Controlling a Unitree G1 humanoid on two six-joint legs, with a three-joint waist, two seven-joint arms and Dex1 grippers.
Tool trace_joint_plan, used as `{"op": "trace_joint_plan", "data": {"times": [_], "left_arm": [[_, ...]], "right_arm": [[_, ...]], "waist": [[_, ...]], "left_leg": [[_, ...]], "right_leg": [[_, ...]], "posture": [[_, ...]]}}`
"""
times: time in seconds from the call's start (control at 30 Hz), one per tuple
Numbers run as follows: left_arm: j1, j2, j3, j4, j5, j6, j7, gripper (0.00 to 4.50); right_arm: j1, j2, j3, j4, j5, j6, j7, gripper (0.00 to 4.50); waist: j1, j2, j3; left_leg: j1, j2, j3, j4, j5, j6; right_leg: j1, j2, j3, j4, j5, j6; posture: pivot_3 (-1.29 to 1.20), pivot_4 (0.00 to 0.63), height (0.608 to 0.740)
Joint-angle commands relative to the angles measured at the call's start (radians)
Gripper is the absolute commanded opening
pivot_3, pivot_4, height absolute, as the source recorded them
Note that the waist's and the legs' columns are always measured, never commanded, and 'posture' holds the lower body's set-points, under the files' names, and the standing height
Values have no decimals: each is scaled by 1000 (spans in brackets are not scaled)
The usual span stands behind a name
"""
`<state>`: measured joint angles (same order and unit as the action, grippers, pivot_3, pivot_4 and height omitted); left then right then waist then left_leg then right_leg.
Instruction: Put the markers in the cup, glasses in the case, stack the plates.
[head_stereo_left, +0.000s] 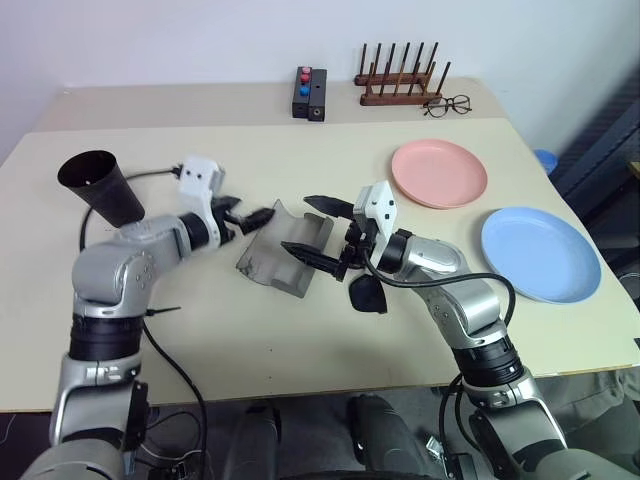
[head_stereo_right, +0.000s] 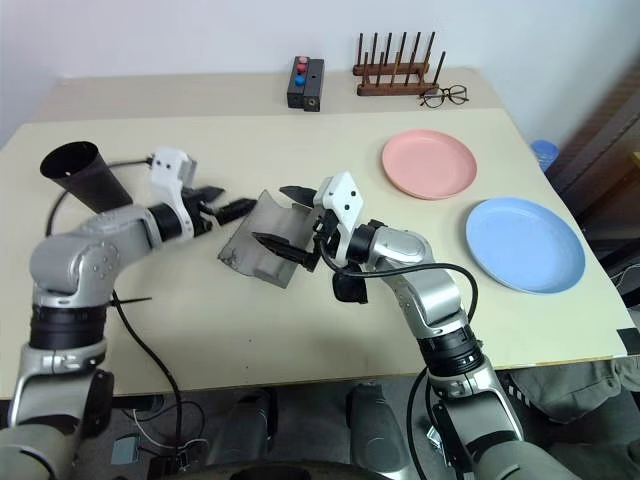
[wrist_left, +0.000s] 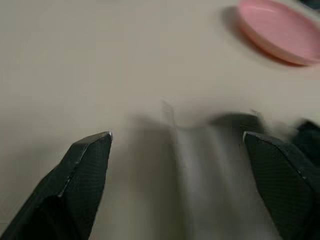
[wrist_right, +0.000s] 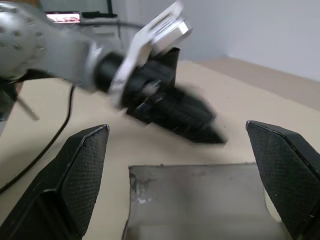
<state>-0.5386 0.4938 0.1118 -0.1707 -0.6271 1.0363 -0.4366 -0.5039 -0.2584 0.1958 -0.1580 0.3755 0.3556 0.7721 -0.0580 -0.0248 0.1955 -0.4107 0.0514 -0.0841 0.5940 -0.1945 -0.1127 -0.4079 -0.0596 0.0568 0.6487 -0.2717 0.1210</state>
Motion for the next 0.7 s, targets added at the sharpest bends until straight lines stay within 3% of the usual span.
{"op": "trace_joint_plan", "data": {"times": [0.03, 0.3, 0.53, 0.63, 0.7], "left_arm": [[12, -14, 4, -131, -99, 134, 0, 4442], [16, -61, -65, -151, -102, 308, 51, 4442], [16, -138, -95, -103, -68, 318, 87, 4442], [9, -150, -98, -87, -63, 314, 80, 3578], [7, -154, -100, -86, -63, 313, 74, 2669]], "right_arm": [[14, 1, -12, -68, 7, -8, -13, 4500], [46, -68, -12, -136, 55, 62, 48, 4500], [76, -176, 0, -179, 66, 105, 131, 4500], [80, -197, 1, -179, 49, 104, 135, 4500], [82, -210, 1, -173, 35, 101, 135, 4500]], "waist": [[4, 0, 0], [14, 0, 0], [15, 0, 0], [14, 0, 0], [15, 0, 0]], "left_leg": [[0, 0, 0, 0, 0, 0], [0, 0, 0, 2, 0, 0], [0, 0, 0, 2, 0, 0], [0, 0, 0, 2, 0, 0], [0, 0, 0, 2, 0, 0]], "right_leg": [[0, 0, 0, 0, 0, 0], [1, 0, 0, 0, 0, 0], [1, 0, 0, -1, 0, -1], [1, 0, 0, -1, 0, -1], [1, 0, 0, -1, 0, 0]], "posture": [[0, 150, 740], [0, 150, 740], [0, 150, 740], [0, 150, 740], [0, 150, 740]]}}
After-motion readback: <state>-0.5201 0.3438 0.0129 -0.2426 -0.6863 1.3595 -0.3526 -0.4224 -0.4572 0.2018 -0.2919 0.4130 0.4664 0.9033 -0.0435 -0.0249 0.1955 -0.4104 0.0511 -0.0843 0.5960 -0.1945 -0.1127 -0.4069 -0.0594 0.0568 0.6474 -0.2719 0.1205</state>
